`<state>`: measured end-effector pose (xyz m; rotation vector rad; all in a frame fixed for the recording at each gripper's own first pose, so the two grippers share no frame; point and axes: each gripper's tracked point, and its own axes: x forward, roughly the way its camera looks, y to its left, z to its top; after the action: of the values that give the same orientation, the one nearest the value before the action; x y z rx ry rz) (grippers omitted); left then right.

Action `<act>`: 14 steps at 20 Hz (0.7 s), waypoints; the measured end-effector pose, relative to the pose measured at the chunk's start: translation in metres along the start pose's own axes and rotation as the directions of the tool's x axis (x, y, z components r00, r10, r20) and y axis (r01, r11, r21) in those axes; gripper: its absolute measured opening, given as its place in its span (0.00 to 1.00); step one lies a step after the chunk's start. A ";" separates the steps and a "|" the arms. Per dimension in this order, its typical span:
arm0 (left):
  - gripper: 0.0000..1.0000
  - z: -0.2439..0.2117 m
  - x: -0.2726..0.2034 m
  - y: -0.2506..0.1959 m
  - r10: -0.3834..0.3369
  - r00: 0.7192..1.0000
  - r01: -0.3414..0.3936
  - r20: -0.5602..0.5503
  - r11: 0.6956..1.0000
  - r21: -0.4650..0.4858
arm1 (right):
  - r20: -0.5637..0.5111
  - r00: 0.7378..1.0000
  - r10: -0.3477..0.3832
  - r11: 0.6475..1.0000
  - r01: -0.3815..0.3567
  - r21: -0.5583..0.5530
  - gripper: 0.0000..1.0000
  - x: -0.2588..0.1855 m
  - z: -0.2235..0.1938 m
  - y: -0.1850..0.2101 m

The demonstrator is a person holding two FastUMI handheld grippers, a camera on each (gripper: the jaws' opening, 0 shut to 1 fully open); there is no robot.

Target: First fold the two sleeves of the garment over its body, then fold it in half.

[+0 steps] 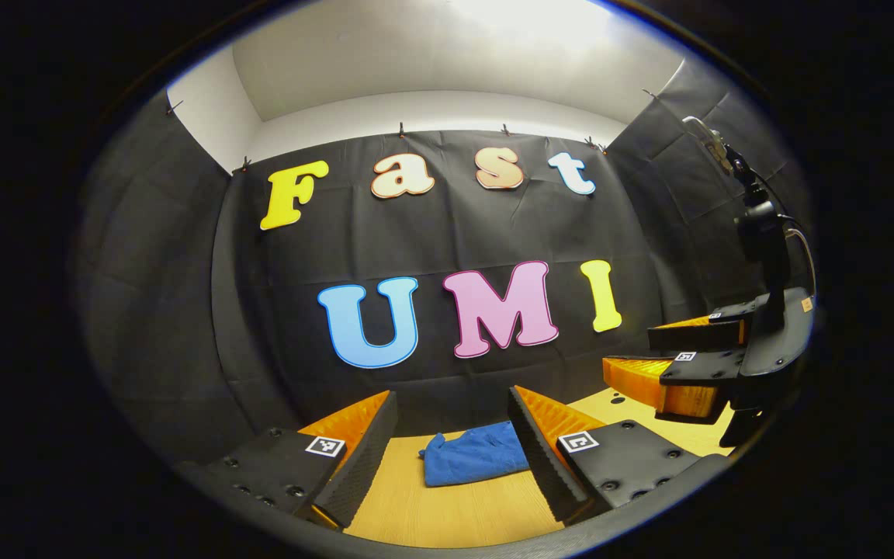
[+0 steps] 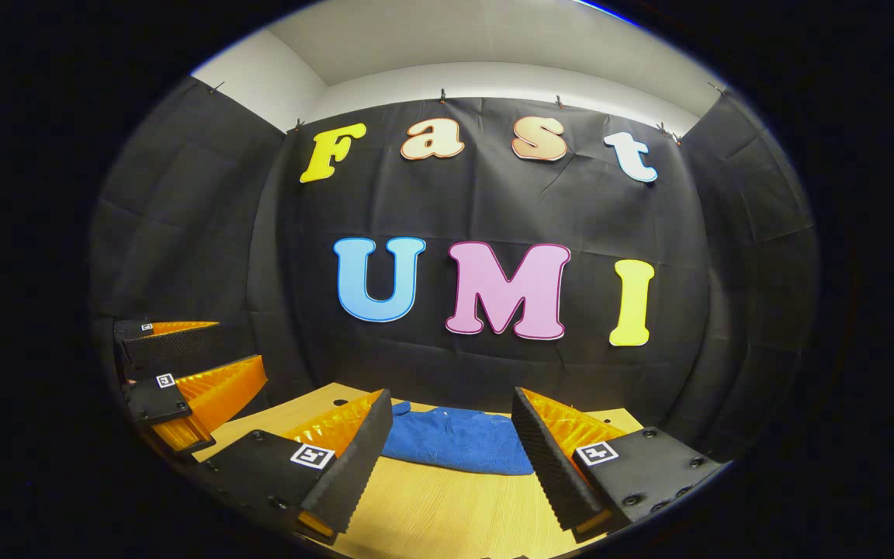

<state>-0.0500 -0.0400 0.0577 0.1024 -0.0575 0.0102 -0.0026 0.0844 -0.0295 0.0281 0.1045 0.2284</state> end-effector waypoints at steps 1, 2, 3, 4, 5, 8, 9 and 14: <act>0.86 0.000 0.001 -0.001 -0.003 1.000 0.003 -0.002 1.000 -0.004 | -0.001 1.000 -0.003 1.000 0.003 0.001 0.97 -0.001 0.000 0.000; 0.82 0.000 0.002 -0.002 -0.005 1.000 0.005 -0.005 1.000 -0.005 | 0.000 1.000 -0.006 1.000 0.006 0.003 0.97 -0.002 0.001 0.001; 0.86 0.000 0.001 -0.002 -0.007 1.000 0.007 -0.005 1.000 -0.004 | 0.001 1.000 -0.009 1.000 0.009 0.004 0.97 -0.003 0.001 0.000; 0.82 0.000 0.002 -0.001 -0.007 1.000 0.007 -0.004 1.000 -0.002 | 0.001 1.000 -0.012 1.000 0.012 0.001 0.97 -0.003 0.000 0.000; 0.82 0.000 0.003 -0.001 -0.008 1.000 0.008 -0.004 1.000 -0.001 | 0.003 1.000 -0.015 1.000 0.015 -0.003 0.97 -0.005 0.001 -0.001; 0.86 0.000 0.006 -0.002 -0.019 1.000 0.019 -0.015 1.000 0.001 | -0.004 1.000 -0.018 1.000 0.018 -0.001 0.97 -0.007 -0.003 0.001; 0.86 0.000 0.006 -0.002 -0.022 1.000 0.022 -0.018 1.000 0.003 | -0.006 1.000 -0.019 1.000 0.019 0.002 0.97 -0.008 -0.004 0.002; 0.82 0.000 0.006 -0.003 -0.036 0.999 0.036 -0.026 0.999 0.008 | 0.007 1.000 -0.022 1.000 0.022 0.006 0.96 -0.010 -0.001 0.001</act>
<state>-0.0438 -0.0428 0.0577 0.1119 -0.0298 -0.0240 -0.0128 0.0826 -0.0292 0.0332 0.0986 0.2061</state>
